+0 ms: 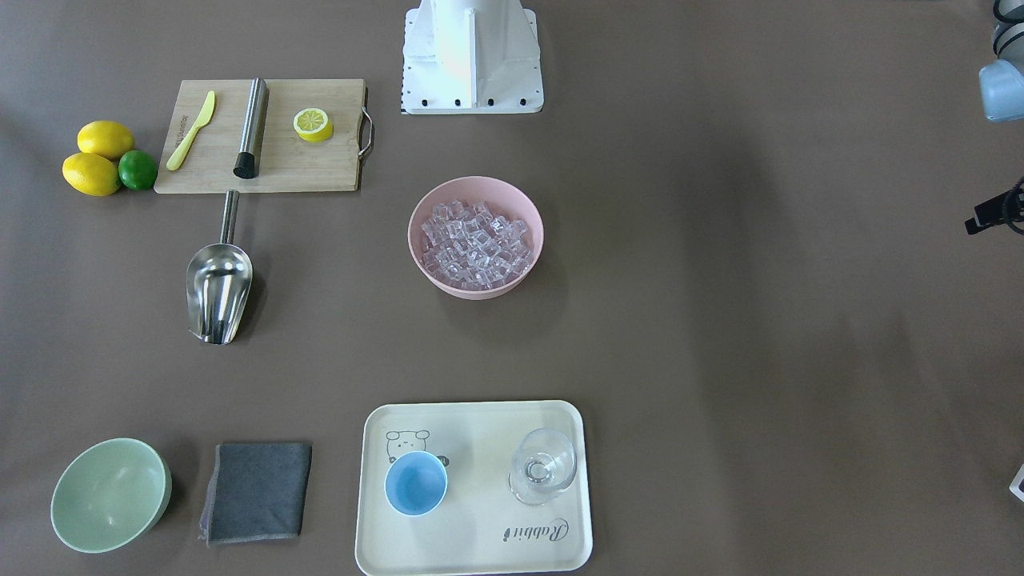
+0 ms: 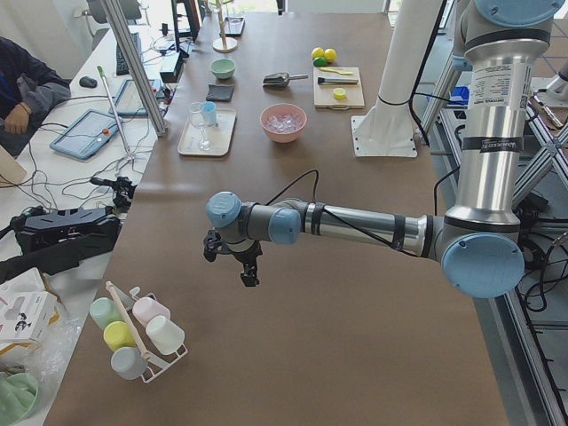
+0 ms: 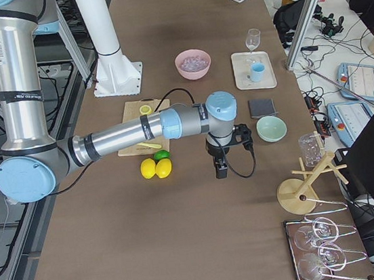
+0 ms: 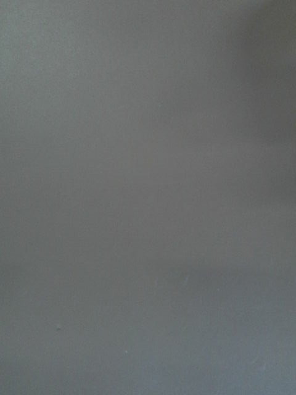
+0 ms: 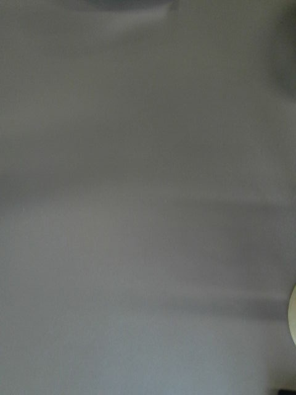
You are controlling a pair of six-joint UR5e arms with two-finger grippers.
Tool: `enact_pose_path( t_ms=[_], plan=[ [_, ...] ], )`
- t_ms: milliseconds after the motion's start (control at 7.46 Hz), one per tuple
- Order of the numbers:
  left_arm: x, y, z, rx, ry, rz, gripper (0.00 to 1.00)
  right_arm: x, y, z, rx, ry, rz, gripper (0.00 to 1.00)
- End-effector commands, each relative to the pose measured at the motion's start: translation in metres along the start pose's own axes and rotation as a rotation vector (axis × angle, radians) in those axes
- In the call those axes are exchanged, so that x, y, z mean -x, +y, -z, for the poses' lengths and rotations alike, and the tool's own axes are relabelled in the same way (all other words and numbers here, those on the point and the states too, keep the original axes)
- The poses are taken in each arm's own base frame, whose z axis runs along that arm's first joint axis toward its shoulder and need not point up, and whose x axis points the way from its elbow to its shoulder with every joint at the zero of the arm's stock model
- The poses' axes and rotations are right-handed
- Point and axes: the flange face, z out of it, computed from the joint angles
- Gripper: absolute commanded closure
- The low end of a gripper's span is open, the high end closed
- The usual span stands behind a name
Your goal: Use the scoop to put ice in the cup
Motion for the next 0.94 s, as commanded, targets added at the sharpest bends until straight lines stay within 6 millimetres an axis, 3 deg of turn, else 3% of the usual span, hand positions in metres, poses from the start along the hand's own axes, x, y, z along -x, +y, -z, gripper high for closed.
enact_pose_path(
  t_ms=[0, 268, 536, 804],
  plan=[
    [-0.042, -0.01, 0.025, -0.06, 0.019, -0.084, 0.02, 0.076, -0.003, -0.016, -0.011, -0.07, -0.022, 0.0],
    [-0.103, -0.002, 0.032, -0.075, 0.03, -0.204, 0.02, 0.136, 0.001, -0.052, 0.011, -0.106, -0.093, 0.0],
    [-0.109, -0.001, 0.029, -0.07, 0.033, -0.215, 0.02, 0.198, 0.014, -0.091, 0.002, -0.121, -0.191, 0.0],
    [-0.142, -0.006, 0.038, -0.097, 0.054, -0.295, 0.02, 0.247, 0.028, -0.12, -0.013, -0.112, -0.251, 0.0]
  ],
)
